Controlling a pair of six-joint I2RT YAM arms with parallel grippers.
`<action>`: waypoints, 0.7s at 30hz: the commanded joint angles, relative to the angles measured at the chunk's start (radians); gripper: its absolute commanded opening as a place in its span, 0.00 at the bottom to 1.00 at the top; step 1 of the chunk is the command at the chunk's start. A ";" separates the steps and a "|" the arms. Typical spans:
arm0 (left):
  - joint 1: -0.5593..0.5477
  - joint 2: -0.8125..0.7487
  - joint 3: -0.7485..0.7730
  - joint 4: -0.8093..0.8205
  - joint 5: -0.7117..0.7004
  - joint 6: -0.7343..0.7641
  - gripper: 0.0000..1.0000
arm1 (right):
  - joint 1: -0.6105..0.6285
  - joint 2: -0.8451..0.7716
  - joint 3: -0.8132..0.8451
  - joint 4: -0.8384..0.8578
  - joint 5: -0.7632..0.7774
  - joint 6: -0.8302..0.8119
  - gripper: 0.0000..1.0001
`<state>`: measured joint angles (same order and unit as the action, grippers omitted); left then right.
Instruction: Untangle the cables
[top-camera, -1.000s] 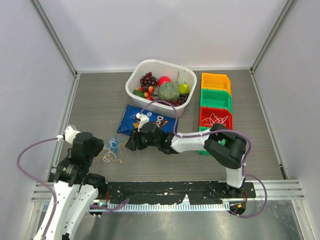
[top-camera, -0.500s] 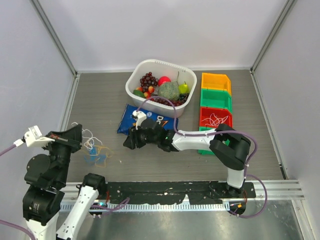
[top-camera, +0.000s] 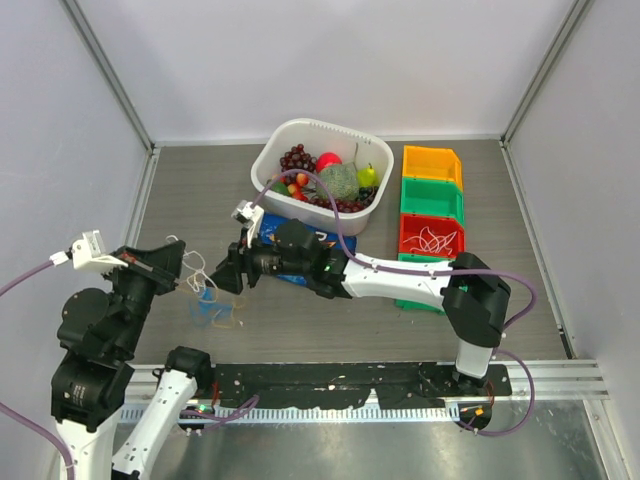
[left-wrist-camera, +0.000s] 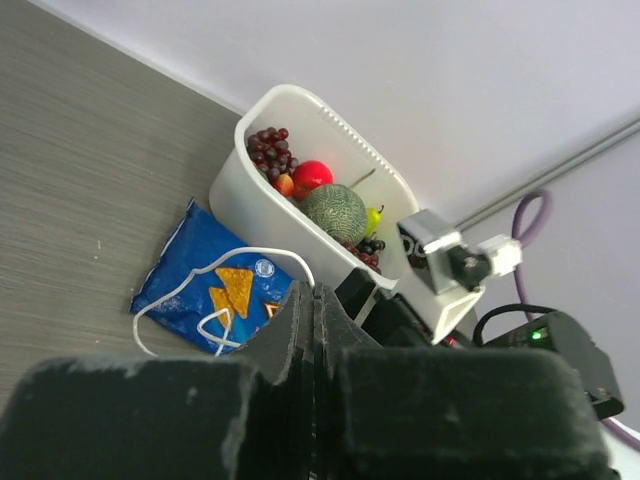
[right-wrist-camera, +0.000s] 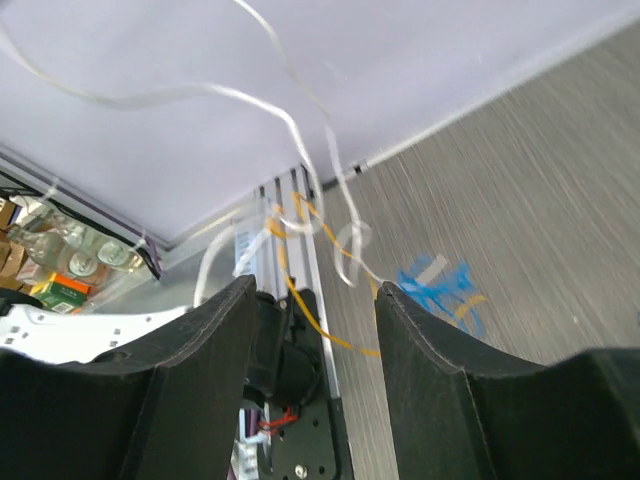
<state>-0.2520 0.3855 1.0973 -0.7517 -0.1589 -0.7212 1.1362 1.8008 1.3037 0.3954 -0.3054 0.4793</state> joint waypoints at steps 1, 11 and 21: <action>0.005 0.010 -0.011 0.061 0.062 0.017 0.00 | 0.005 -0.049 0.086 0.063 -0.018 -0.039 0.57; 0.005 0.033 -0.017 0.080 0.133 -0.027 0.00 | 0.005 0.018 0.193 -0.004 0.143 -0.054 0.53; 0.005 0.093 0.099 0.043 0.062 -0.092 0.00 | 0.008 0.111 0.149 -0.029 0.361 -0.050 0.37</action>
<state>-0.2520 0.4648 1.1145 -0.7383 -0.0566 -0.8028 1.1416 1.8900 1.4857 0.3656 -0.0879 0.4458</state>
